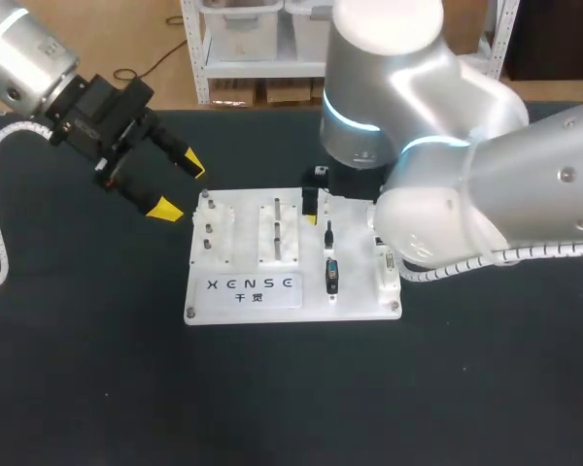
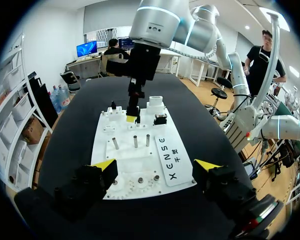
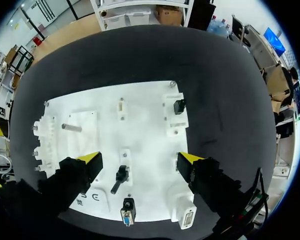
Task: Insert the USB connector, Ethernet cable, and multi-pin plug into their matching sockets one by one.
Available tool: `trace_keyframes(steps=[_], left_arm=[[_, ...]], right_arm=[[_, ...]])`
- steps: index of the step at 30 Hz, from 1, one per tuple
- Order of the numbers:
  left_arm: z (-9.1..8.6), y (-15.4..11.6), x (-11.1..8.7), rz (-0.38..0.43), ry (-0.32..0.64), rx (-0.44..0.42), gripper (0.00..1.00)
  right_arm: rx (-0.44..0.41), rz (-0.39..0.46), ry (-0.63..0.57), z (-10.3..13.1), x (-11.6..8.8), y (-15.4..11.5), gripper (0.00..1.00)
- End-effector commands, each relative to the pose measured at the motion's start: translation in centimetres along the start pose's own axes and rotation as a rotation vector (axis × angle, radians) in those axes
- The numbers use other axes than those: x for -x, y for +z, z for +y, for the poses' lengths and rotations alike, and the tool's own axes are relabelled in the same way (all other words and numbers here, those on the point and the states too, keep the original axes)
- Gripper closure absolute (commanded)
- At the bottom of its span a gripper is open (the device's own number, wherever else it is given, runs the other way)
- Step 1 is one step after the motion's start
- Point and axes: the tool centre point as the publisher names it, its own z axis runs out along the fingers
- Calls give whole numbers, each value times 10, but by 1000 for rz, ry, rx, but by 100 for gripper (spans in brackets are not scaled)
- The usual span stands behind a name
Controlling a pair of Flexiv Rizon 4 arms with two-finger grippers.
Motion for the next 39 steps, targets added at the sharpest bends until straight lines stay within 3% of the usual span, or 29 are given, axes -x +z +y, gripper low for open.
trace_keyframes(steps=[1, 3, 5, 6, 9, 12, 19, 21, 26, 39], left_arm=[[1, -1, -1, 0, 2, -4, 0], [1, -1, -1, 0, 2, -4, 0], [1, -1, -1, 0, 2, -4, 0], [1, -1, -1, 0, 2, -4, 0], [1, -1, -1, 0, 2, -4, 0], [1, -1, -1, 0, 2, -4, 0], [1, -1, -1, 0, 2, -4, 0], [1, -1, -1, 0, 2, -4, 0], [1, -1, -1, 0, 2, -4, 0], [1, -1, -1, 0, 2, -4, 0]], right_arm=[[-3, 14, -7, 5, -3, 2, 0], [0, 24, -11, 6, -4, 3, 0], [1, 32, -13, 8, -6, 3, 36], [2, 33, -19, 9, -7, 4, 46], [1, 39, -22, 11, -10, 5, 45], [-1, 48, -29, 12, -12, 6, 54], [-6, 63, -54, 17, -18, 10, 59], [-6, 67, -60, 18, -20, 10, 67], [-6, 69, -69, 19, -21, 11, 100], [34, 28, -69, 13, -18, -12, 100]])
